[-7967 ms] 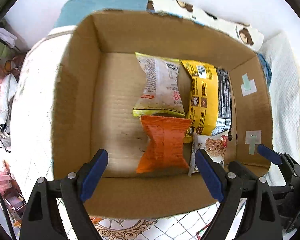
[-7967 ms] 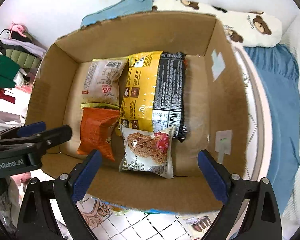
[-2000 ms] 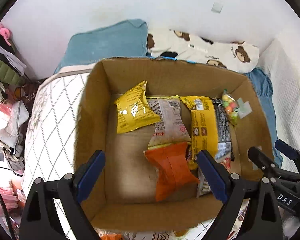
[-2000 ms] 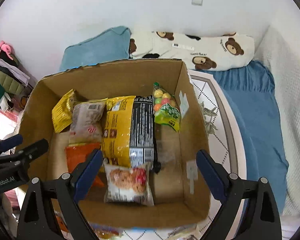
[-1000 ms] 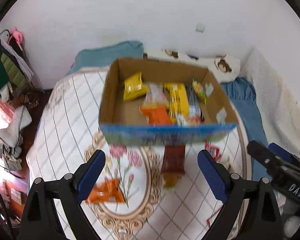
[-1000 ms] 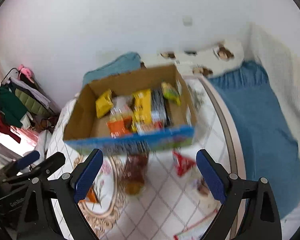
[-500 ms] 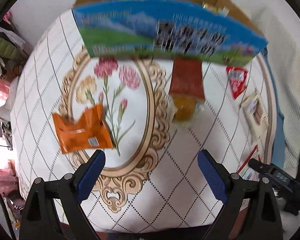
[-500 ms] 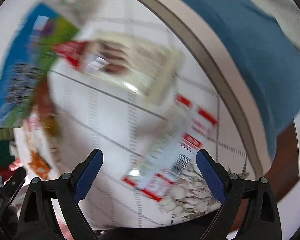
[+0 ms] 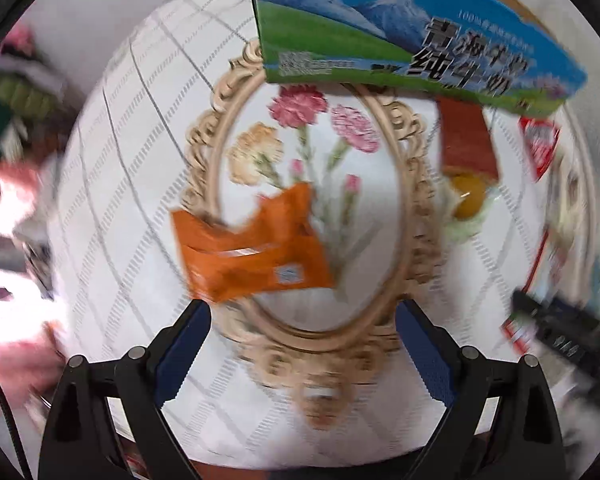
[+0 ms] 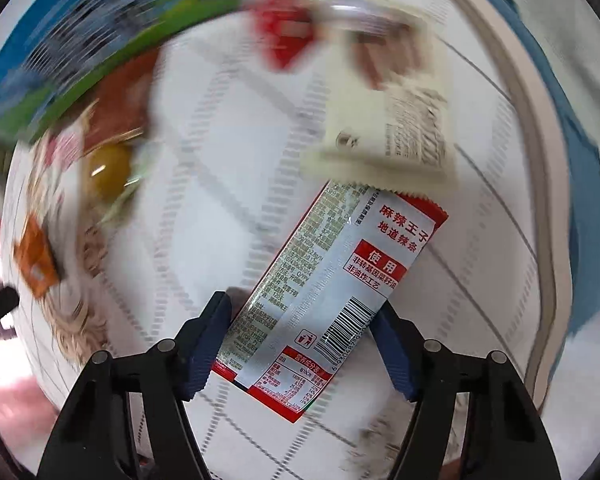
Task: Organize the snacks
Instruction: 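Grasp the orange packet with left tool while right tool grasps the red-white spicy strip packet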
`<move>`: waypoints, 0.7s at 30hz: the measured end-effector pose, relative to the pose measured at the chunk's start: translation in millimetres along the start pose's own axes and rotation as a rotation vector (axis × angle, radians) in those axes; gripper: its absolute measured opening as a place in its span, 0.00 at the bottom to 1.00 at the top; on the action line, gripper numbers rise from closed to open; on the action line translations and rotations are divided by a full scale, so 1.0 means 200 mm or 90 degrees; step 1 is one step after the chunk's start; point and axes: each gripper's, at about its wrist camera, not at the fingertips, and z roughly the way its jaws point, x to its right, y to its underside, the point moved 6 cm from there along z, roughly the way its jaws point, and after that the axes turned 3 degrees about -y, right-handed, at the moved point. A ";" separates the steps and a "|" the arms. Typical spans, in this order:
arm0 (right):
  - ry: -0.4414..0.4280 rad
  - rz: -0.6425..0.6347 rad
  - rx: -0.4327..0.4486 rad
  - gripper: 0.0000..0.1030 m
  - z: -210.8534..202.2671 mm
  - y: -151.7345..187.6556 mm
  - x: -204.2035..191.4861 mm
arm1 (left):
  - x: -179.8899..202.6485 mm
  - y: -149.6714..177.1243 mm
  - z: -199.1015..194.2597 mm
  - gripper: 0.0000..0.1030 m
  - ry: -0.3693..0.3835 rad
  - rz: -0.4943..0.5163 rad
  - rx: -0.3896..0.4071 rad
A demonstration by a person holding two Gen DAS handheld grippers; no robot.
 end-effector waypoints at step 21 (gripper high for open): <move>-0.050 -0.073 -0.041 0.60 0.05 -0.03 -0.38 | 0.02 -0.06 0.25 0.58 -0.015 0.173 -0.066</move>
